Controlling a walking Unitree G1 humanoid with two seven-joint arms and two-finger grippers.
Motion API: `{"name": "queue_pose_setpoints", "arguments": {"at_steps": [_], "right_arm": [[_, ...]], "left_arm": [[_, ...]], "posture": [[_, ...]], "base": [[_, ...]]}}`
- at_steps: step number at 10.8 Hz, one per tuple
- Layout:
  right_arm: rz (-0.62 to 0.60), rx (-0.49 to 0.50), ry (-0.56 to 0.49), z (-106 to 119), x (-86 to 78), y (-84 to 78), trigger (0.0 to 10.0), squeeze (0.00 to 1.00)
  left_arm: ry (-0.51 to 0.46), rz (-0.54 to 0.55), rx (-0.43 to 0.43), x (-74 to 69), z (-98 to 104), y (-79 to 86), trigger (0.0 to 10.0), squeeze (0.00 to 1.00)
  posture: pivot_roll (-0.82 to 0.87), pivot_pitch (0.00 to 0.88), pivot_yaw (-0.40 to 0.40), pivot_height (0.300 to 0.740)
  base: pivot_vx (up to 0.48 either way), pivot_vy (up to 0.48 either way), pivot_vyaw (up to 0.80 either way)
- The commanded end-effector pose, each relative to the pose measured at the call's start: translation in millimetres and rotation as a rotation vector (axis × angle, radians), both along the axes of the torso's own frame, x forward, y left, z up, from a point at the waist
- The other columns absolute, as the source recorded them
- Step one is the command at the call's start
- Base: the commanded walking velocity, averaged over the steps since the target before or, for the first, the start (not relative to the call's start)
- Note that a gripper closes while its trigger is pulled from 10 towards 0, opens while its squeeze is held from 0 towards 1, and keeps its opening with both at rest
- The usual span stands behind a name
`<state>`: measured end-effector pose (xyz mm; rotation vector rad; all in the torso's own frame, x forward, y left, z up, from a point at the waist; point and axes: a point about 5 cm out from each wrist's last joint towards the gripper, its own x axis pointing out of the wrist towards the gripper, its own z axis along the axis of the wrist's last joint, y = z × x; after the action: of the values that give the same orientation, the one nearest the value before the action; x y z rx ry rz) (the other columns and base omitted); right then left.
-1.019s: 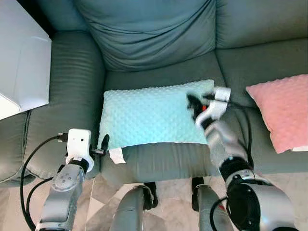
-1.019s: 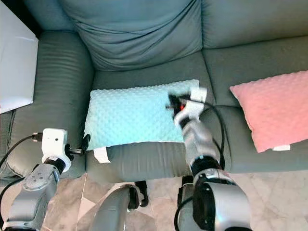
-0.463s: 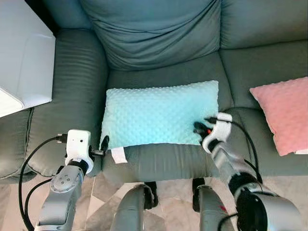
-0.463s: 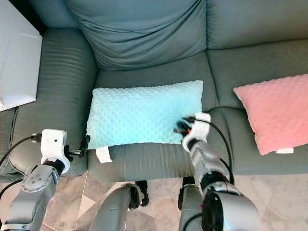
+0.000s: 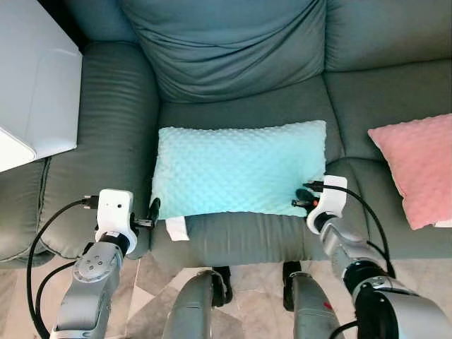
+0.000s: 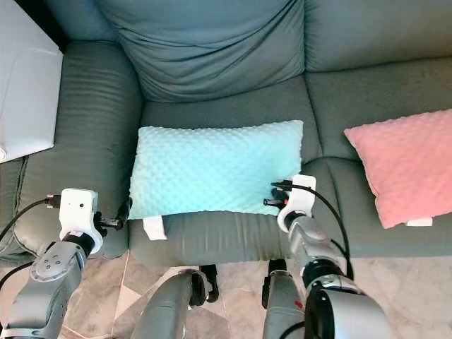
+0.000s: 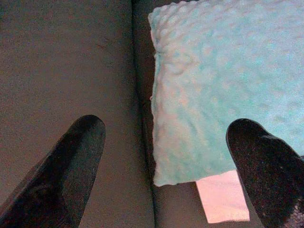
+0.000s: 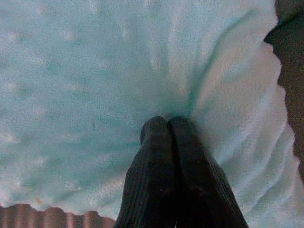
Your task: Move the pillow to the sofa
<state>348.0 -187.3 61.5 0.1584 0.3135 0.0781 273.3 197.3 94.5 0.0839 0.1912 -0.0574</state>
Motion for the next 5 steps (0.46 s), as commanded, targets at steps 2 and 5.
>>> {"name": "queue_pose_setpoints", "arguments": {"at_steps": [2,5], "right_arm": [[-0.037,-0.047,0.119,-27.2,-20.5,-12.6,3.9,0.00],[-0.071,-0.109,0.132,-27.9,-24.8,-30.8,4.4,0.00]], "left_arm": [[0.042,0.031,0.022,-9.4,-6.5,13.1,10.0,0.00],[0.042,0.035,0.028,-9.6,-5.6,15.7,10.0,0.00]], "posture": [[0.17,0.496,0.248,0.740],[0.16,0.500,0.248,0.740]], "base": [[0.000,0.000,0.00],[0.000,0.000,0.00]]}}
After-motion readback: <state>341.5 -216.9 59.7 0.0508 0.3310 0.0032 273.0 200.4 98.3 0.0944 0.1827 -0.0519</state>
